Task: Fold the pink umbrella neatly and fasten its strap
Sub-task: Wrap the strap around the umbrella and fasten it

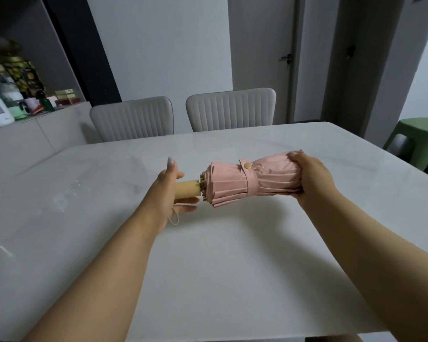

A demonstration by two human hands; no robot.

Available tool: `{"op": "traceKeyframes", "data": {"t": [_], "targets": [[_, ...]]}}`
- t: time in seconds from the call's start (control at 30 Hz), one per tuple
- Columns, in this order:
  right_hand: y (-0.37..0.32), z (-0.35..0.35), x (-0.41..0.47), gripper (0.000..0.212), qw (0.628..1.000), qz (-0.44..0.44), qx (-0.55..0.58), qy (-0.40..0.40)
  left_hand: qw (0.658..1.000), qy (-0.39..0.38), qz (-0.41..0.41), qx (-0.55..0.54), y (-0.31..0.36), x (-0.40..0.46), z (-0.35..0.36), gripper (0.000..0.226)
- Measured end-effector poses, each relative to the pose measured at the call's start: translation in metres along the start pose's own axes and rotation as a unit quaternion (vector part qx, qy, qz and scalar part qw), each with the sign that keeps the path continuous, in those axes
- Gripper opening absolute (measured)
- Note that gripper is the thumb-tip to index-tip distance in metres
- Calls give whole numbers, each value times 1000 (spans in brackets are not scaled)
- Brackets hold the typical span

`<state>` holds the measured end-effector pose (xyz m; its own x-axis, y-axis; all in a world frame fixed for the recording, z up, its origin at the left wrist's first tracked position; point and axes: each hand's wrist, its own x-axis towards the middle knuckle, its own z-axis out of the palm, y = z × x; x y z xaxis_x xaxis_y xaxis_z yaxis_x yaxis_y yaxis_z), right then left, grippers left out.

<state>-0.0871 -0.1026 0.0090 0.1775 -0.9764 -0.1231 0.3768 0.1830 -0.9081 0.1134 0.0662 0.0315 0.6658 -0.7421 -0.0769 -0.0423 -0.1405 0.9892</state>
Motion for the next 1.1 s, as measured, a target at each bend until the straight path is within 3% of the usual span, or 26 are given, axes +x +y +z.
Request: {"op": "traceKeyframes", "data": {"t": [0.07, 0.13, 0.23, 0.33, 0.37, 0.63, 0.83, 1.1], "targets": [[8, 14, 8, 27, 1000, 4, -11, -2, 977, 59, 49, 199, -5, 18, -12, 63], [18, 33, 19, 25, 999, -5, -32, -6, 898, 124, 179, 381, -9, 31, -20, 63], [38, 69, 37, 26, 998, -5, -57, -23, 799, 78, 363, 473, -18, 48, -17, 71], [56, 107, 57, 28, 996, 28, -78, -41, 706, 54, 399, 582, -41, 78, -16, 81], [62, 120, 63, 29, 994, 41, -84, -49, 692, 65, 391, 604, -47, 89, -19, 84], [79, 229, 71, 16, 972, 128, -146, -130, 723, 130, 301, 608, -42, 126, -89, 72], [73, 331, 30, 45, 938, 215, -149, -226, 750, 176, 202, 605, 0, 110, -178, 59], [81, 470, -57, 52, 886, 296, -179, -310, 727, 253, 63, 636, 35, 72, -318, 44]]}}
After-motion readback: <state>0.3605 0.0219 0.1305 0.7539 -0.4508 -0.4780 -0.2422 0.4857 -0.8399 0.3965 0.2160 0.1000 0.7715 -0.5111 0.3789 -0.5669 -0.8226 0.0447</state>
